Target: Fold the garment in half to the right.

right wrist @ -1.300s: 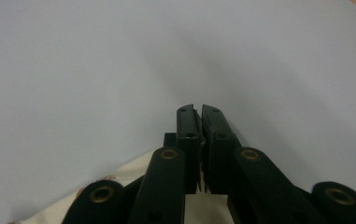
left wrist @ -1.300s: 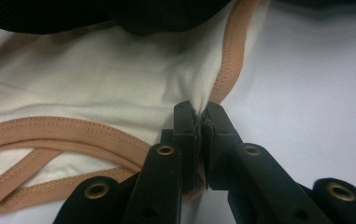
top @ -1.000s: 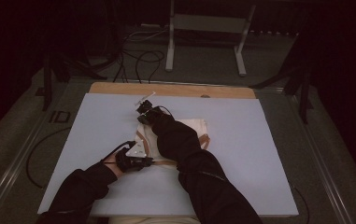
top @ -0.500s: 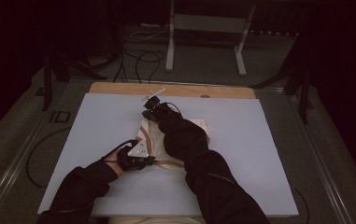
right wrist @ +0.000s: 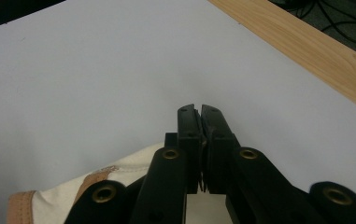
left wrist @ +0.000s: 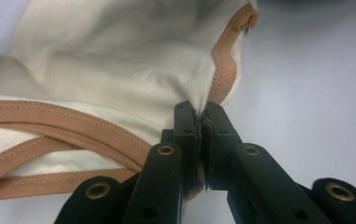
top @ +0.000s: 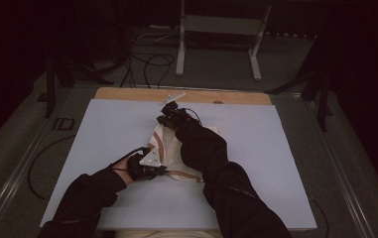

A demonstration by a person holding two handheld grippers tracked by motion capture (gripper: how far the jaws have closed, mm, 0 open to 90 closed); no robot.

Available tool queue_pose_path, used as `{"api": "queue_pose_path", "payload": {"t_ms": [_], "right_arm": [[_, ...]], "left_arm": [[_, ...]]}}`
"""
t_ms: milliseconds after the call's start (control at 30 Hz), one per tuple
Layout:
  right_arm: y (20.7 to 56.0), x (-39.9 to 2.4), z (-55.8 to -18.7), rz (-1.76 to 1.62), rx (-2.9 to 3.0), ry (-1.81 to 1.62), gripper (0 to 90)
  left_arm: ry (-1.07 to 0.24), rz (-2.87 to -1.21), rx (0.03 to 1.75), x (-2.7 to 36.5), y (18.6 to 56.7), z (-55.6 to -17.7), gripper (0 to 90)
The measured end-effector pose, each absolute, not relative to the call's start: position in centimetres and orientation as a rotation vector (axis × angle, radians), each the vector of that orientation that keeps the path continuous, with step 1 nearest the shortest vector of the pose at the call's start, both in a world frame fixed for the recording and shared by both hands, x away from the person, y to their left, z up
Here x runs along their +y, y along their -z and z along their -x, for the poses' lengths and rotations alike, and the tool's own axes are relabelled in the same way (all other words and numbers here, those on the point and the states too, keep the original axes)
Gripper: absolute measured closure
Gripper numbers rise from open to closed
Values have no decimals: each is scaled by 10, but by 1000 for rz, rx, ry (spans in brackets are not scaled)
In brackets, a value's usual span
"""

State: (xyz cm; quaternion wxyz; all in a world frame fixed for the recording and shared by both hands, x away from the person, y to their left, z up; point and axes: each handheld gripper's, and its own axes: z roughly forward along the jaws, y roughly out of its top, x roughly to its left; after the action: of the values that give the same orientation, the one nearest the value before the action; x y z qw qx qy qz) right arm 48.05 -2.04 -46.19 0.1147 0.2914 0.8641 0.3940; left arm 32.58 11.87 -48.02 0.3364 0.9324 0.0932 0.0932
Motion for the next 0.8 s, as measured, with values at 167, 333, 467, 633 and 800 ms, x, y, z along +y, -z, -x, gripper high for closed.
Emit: {"api": "queue_pose_path", "payload": {"t_ms": [167,333,467,633,800], "right_arm": [[459,-27,-479,-859,2523,-1164,877],[456,-33,-478,-859,2512,-1168,877],[454,-40,-478,-876,2499,-1173,877],[450,-49,-477,-872,2485,-1169,877],[448,-58,-476,-875,2475,-1165,877]], "left_arm": [[-245,-2439,217,113,475,-327,861],[-246,-2449,197,107,472,-328,861],[-246,-2454,177,98,467,-331,862],[-245,-2448,166,91,462,-332,862],[-246,-2452,148,85,460,-333,862]]}}
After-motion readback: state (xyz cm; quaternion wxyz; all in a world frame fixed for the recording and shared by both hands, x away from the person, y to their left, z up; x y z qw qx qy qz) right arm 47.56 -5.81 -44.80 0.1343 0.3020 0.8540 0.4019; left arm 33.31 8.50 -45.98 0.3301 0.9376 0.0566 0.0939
